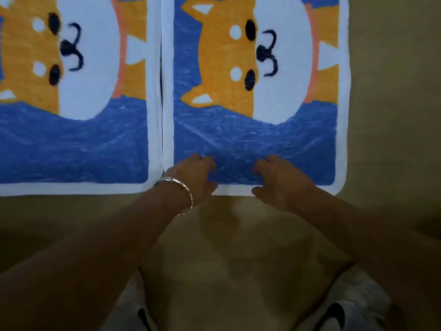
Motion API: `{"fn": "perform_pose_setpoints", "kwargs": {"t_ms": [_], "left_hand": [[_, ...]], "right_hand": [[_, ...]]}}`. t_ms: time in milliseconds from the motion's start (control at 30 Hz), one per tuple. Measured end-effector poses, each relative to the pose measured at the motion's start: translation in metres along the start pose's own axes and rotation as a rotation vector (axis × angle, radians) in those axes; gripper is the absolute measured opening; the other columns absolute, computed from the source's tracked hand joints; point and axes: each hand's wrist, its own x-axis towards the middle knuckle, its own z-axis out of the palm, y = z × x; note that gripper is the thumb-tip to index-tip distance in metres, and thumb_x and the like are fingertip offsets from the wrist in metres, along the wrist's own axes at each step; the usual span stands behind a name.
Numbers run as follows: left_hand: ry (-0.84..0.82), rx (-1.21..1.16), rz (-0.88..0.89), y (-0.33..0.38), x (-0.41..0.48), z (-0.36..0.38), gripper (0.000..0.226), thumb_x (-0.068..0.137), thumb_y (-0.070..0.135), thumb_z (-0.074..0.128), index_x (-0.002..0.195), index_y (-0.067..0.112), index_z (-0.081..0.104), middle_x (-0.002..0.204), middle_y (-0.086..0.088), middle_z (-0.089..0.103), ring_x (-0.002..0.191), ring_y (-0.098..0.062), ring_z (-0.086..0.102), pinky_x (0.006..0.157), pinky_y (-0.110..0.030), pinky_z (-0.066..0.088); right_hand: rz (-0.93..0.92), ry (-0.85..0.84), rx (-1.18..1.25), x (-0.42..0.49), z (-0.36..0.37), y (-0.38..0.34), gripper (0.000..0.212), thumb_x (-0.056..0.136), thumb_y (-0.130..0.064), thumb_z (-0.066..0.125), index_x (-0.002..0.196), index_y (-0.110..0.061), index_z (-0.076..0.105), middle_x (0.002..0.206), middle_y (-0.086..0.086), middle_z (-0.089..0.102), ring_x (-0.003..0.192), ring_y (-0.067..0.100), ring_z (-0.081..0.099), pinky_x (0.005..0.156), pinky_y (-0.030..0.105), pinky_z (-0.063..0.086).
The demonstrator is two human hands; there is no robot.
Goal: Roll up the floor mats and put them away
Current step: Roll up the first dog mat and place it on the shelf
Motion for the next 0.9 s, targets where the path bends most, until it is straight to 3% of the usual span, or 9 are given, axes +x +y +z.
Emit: {"fn": "perform_pose_setpoints", "kwargs": {"t_ms": [100, 233, 300, 367, 533, 633, 733, 800, 900], "left_hand": [[-0.004, -0.012, -0.004, -0.005, 0.021, 0.011, 0.033, 0.083, 0.043, 0.065, 0.108, 0.023, 0.056, 0.105, 0.001, 0.053, 0.102, -0.02, 0.054, 0.083, -0.029, 0.043], [-0.073, -0.08, -0.049, -0.011, 0.049, -0.01, 0.033, 0.086, 0.052, 0.058, 0.071, 0.022, 0.056, 0.069, 0.008, 0.059, 0.07, -0.012, 0.061, 0.065, -0.025, 0.046], [-0.206, -0.258, -0.084, -0.011, 0.058, -0.021, 0.037, 0.088, 0.049, 0.057, 0.069, 0.017, 0.059, 0.062, 0.002, 0.065, 0.056, -0.013, 0.063, 0.062, -0.026, 0.052], [-0.284, -0.247, -0.059, -0.008, 0.063, -0.029, 0.039, 0.09, 0.047, 0.055, 0.071, 0.013, 0.061, 0.064, -0.002, 0.067, 0.056, -0.016, 0.065, 0.064, -0.028, 0.054], [-0.18, 0.164, 0.043, -0.001, 0.058, -0.036, 0.036, 0.08, 0.064, 0.056, 0.078, 0.028, 0.055, 0.081, 0.008, 0.061, 0.078, -0.011, 0.056, 0.07, -0.027, 0.045], [-0.258, 0.237, 0.07, 0.003, 0.046, -0.031, 0.054, 0.073, 0.071, 0.058, 0.11, 0.032, 0.054, 0.103, 0.007, 0.06, 0.091, -0.011, 0.052, 0.075, -0.027, 0.041], [-0.333, 0.29, 0.127, 0.012, 0.035, -0.036, 0.073, 0.078, 0.066, 0.056, 0.138, 0.028, 0.04, 0.127, 0.003, 0.051, 0.115, -0.017, 0.05, 0.091, -0.03, 0.043], [-0.313, 0.347, 0.178, 0.02, 0.03, -0.037, 0.064, 0.087, 0.057, 0.052, 0.14, 0.024, 0.039, 0.132, -0.001, 0.046, 0.12, -0.02, 0.047, 0.097, -0.034, 0.042], [-0.245, 0.442, 0.215, 0.033, 0.031, -0.03, 0.037, 0.099, 0.041, 0.036, 0.122, 0.017, 0.052, 0.121, -0.006, 0.052, 0.109, -0.023, 0.053, 0.08, -0.029, 0.041]], "right_hand": [[-0.106, 0.022, -0.212, 0.02, 0.018, 0.01, 0.052, 0.083, -0.044, 0.064, 0.122, -0.015, 0.044, 0.122, 0.006, 0.043, 0.114, 0.026, 0.045, 0.092, 0.038, 0.039], [-0.443, 0.253, -0.419, 0.04, 0.025, 0.028, 0.046, 0.068, -0.06, 0.053, 0.09, -0.02, 0.051, 0.083, 0.0, 0.058, 0.067, 0.018, 0.06, 0.059, 0.03, 0.05], [-0.618, 0.254, -0.495, 0.047, 0.023, 0.036, 0.039, 0.071, -0.058, 0.045, 0.085, -0.022, 0.05, 0.077, -0.001, 0.057, 0.061, 0.017, 0.057, 0.055, 0.029, 0.046], [-0.718, 0.207, -0.521, 0.053, 0.021, 0.036, 0.033, 0.072, -0.051, 0.043, 0.077, -0.022, 0.057, 0.071, -0.001, 0.057, 0.058, 0.018, 0.055, 0.052, 0.029, 0.045], [-0.723, 0.033, -0.436, 0.06, 0.006, 0.02, 0.03, 0.075, -0.038, 0.038, 0.065, -0.018, 0.059, 0.065, 0.0, 0.058, 0.055, 0.02, 0.059, 0.049, 0.029, 0.045], [-0.611, -0.135, -0.31, 0.058, -0.014, 0.013, 0.031, 0.088, -0.04, 0.04, 0.091, -0.016, 0.061, 0.095, 0.002, 0.061, 0.084, 0.021, 0.059, 0.071, 0.033, 0.044], [-0.457, -0.208, -0.163, 0.057, -0.029, 0.01, 0.017, 0.092, -0.034, 0.048, 0.095, -0.02, 0.057, 0.101, -0.001, 0.059, 0.089, 0.017, 0.054, 0.077, 0.032, 0.043], [-0.388, -0.145, -0.064, 0.054, -0.029, 0.012, 0.012, 0.094, -0.029, 0.046, 0.095, -0.019, 0.054, 0.098, -0.001, 0.057, 0.086, 0.016, 0.051, 0.072, 0.03, 0.039], [-0.301, -0.06, 0.016, 0.045, -0.021, 0.022, 0.014, 0.099, -0.029, 0.038, 0.098, -0.019, 0.048, 0.099, 0.002, 0.057, 0.082, 0.017, 0.049, 0.069, 0.03, 0.034]]}}
